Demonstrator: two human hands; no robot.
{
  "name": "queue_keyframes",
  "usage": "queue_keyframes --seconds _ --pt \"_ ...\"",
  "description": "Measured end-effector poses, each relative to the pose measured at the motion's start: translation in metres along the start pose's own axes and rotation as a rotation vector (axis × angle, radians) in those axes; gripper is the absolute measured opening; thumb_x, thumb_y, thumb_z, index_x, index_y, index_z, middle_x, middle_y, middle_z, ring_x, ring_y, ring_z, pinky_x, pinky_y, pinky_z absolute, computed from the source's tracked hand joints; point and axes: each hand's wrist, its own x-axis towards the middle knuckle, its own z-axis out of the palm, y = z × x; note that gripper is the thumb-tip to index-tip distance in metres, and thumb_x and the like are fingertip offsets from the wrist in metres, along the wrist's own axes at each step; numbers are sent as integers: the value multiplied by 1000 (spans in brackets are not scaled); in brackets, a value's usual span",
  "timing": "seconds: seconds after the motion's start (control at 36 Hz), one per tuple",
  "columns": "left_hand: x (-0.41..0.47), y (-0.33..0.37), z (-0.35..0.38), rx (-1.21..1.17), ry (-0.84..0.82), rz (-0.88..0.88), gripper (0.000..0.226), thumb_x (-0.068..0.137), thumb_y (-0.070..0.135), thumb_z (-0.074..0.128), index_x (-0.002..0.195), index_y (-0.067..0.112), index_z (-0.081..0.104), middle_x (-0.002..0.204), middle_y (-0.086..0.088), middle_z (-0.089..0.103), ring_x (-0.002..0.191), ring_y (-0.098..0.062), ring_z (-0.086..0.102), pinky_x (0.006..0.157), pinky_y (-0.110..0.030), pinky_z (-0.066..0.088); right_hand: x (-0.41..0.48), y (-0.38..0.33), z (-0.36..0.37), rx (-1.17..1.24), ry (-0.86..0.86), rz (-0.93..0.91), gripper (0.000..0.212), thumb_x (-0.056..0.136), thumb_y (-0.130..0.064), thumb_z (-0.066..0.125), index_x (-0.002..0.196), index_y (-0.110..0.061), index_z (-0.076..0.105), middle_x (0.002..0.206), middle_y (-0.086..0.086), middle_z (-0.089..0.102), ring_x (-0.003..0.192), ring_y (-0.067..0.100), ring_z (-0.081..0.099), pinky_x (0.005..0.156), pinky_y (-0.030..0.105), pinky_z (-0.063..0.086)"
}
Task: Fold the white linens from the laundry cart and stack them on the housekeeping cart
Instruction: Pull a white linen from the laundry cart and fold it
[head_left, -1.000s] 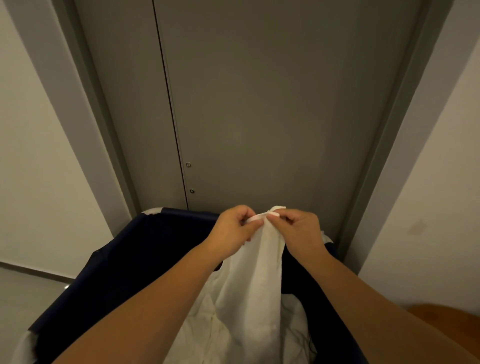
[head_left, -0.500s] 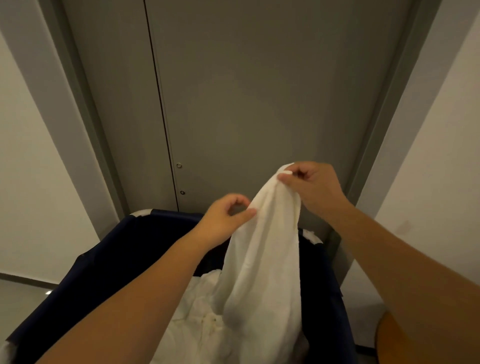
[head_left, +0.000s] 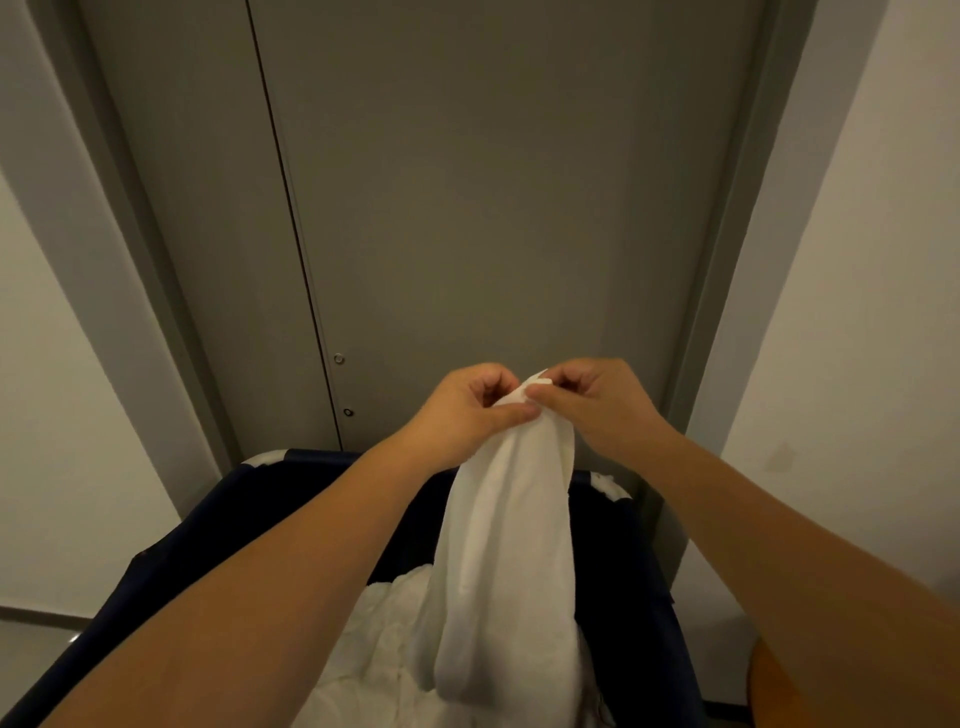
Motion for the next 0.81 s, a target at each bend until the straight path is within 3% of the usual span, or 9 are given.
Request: queue_keyframes --seconds 0.19,0.31,0.39,0.5,0.58,0.67,0.81 --pt "-2 3 3 12 16 -2 8 85 12 71 86 5 69 82 -7 67 73 -13 61 70 -27 51 -8 6 0 63 44 58 11 83 -18 72 83 -8 76 80 9 72 72 10 62 71 31 54" --pt "-3 1 4 -33 111 7 9 87 9 69 89 0 71 81 -5 68 71 -10 62 65 -22 51 -13 12 -2 197 23 77 9 82 -9 72 84 -17 75 82 3 74 75 7 66 73 25 56" --pt "-2 5 2 -61 137 19 7 88 7 66 90 4 72 82 -2 70 71 -6 63 65 -19 51 -20 23 8 168 -56 109 5 80 -9 75 85 -8 75 85 18 71 74 18 66 73 34 56" --pt "0 10 -2 53 57 -45 6 86 16 70 88 11 73 82 1 71 72 -7 64 68 -24 53 -28 38 28 82 -102 155 44 77 -32 76 83 10 65 79 28 64 62 27 57 61 38 48" --pt "0 10 -6 134 -51 -104 7 84 18 73 89 14 74 84 4 73 76 -9 67 71 -26 55 -30 44 31 101 -65 177 34 82 -24 74 80 9 67 67 14 60 60 15 50 58 29 42" --pt "-2 8 -11 197 -119 -137 9 84 19 73 92 14 75 86 11 73 78 -5 68 68 -20 54 -30 47 29 95 -66 165 32 83 -24 73 81 8 68 67 19 60 62 13 50 59 31 42" --pt "-4 8 -10 139 46 -108 9 85 22 72 81 14 73 78 1 72 68 -7 66 62 -21 54 -26 44 27 64 -122 154 27 85 -23 71 80 3 71 77 23 66 63 17 56 61 29 46"
